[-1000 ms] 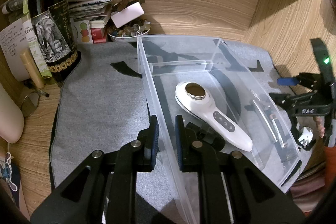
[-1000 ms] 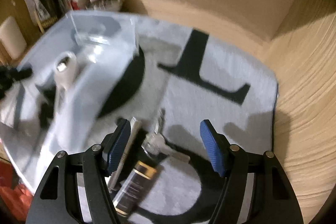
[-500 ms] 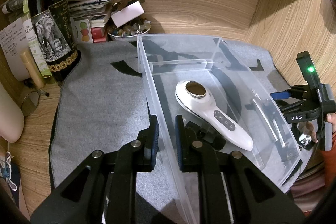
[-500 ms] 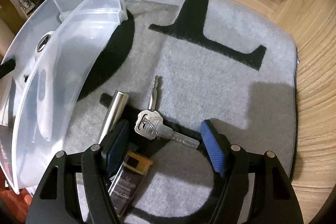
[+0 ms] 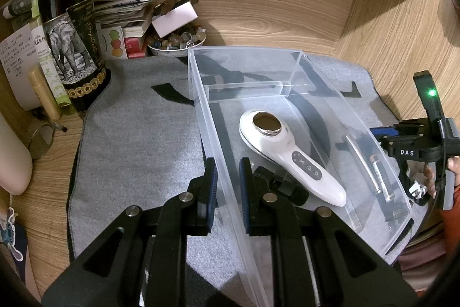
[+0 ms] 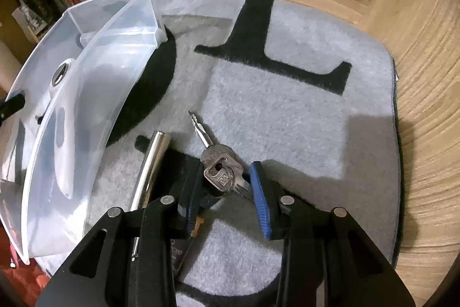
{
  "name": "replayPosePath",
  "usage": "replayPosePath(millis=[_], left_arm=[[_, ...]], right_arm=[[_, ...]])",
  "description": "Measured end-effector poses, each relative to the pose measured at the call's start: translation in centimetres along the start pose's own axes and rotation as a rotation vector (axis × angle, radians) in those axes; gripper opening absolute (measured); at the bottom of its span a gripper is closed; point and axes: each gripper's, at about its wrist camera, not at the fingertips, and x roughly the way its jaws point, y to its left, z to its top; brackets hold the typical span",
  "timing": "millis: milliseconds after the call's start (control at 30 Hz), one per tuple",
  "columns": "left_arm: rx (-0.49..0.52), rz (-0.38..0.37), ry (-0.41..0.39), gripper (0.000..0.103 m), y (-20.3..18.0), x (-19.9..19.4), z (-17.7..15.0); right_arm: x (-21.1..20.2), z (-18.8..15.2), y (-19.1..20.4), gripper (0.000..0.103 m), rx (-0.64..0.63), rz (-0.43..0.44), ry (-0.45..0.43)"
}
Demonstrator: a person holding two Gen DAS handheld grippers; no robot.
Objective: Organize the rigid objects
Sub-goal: 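Release the clip in the box and move the right tool toward the keys, then grasp the silver keys on the mat with the right tool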
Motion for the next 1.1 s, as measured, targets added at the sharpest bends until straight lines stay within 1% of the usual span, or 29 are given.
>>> replayPosePath(millis=[133,333,400,467,633,700,767,800,833,867,900,933,1000,1100], left_arm=[[0.000,0.001,0.001,0.013,0.1,0.0,0.0],[0.001,0.002,0.001,0.013,0.1,0.0,0.0],[0.001,0.001,0.001,0.013,0.1,0.0,0.0],[0.001,0.002,0.001,0.013,0.1,0.0,0.0],[0.001,0.000,0.001,0.013,0.1,0.0,0.0],[0.001,0.000,0.001,0.013,0.1,0.0,0.0],[0.003,0.002,0.001,0.013,0.1,0.0,0.0],[0.004,0.002,0.001,0.013,0.1,0.0,0.0],[0.003,0.001,0.001,0.013,0.1,0.0,0.0],[0.001,0.000,0.001,0.013,0.1,0.0,0.0],[0.000,-0.001,0.001,0.013,0.1,0.0,0.0],[-0.001,-0.002,0.001,0.013,0.2,0.0,0.0],[-0.001,-0.003,0.001,0.013,0.4,0.0,0.0],[0.001,-0.002,0.001,0.013,0.4,0.0,0.0]], right_arm=[[-1.0,0.8,0.6,0.025,0.011,-0.006,-0.044],[-3.4,1.2,0.5,0.025,0.035,-0.005,-0.117],[-4.0,1.6,0.5,0.006,0.036,0.003,-0.127],[-5.0,1.9,0.6,0.006,0.035,0.010,-0.166],[-6.4,2.8,1.2,0.006,0.025,-0.001,-0.224],[-6.5,3.0,1.4,0.006,0.012,0.012,-0.230],[-6.2,3.0,1.6,0.006,-0.017,0.003,-0.213],[-5.8,3.0,1.7,0.009,-0.027,-0.007,-0.190],[-5.1,3.0,1.7,0.018,-0.041,-0.010,-0.151],[-4.4,2.9,1.6,0.024,-0.047,-0.013,-0.126],[-3.8,2.7,1.4,0.039,-0.048,-0.020,-0.108],[-3.1,2.5,1.2,0.050,-0.049,-0.030,-0.092],[-2.0,2.0,0.5,0.053,-0.041,-0.043,-0.052],[-0.7,1.5,-0.9,0.053,0.011,-0.027,0.000]])
